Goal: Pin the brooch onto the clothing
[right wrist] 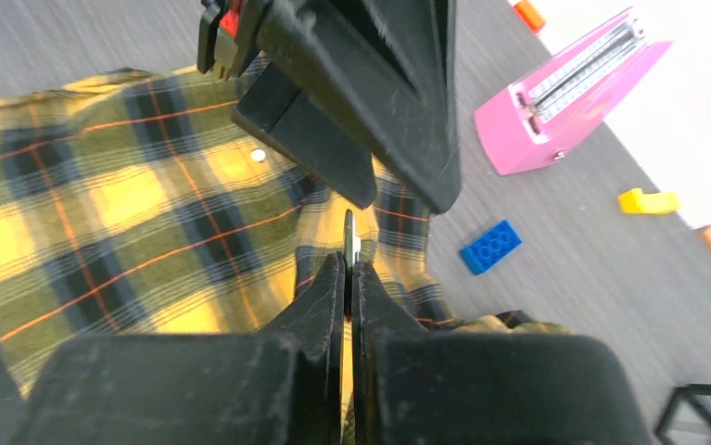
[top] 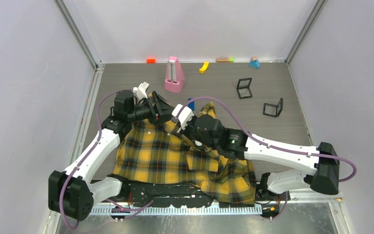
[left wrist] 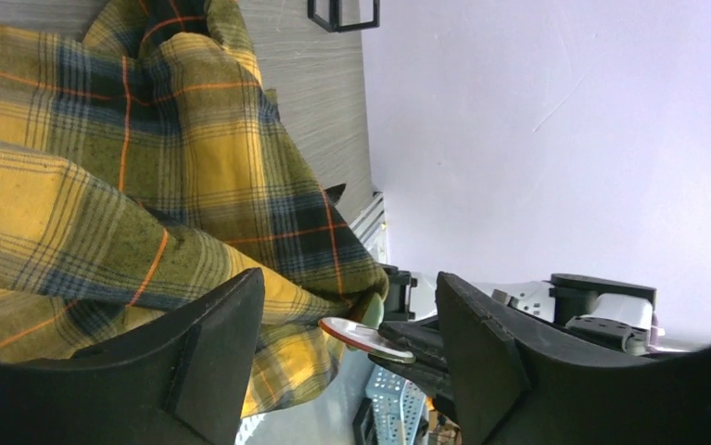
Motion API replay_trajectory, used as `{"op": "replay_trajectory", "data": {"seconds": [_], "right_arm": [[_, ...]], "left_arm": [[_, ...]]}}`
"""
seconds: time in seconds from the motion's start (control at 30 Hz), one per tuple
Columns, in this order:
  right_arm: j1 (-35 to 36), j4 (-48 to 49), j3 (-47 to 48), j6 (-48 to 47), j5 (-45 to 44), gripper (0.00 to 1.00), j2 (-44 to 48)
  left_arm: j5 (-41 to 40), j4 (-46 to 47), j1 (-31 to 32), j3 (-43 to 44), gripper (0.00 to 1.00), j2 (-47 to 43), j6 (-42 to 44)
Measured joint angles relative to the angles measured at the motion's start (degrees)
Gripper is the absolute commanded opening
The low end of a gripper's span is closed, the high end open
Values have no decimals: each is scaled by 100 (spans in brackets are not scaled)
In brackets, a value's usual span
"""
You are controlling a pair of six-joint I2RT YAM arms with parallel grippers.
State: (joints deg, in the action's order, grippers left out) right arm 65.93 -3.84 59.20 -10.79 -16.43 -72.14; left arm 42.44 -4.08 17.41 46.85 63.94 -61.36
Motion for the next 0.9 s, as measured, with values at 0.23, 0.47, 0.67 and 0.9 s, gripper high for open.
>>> {"op": "replay_trajectory", "data": {"seconds": [0.23, 0.47, 0.67, 0.9], "right_arm": [[463, 326, 247, -990, -1008, 1, -527], [730, 592, 339, -1705, -1733, 1, -973], [804, 682, 339, -2020, -1978, 1, -1054], [876, 684, 339, -2321, -2048, 1, -1113]], "left_arm": [[-31, 20, 98, -201, 40, -61, -188], [-105, 37, 122, -295, 40, -114, -254], [-151, 39, 122, -317, 40, -129, -273], [-225, 35, 129, -319, 10, -188, -297]]}}
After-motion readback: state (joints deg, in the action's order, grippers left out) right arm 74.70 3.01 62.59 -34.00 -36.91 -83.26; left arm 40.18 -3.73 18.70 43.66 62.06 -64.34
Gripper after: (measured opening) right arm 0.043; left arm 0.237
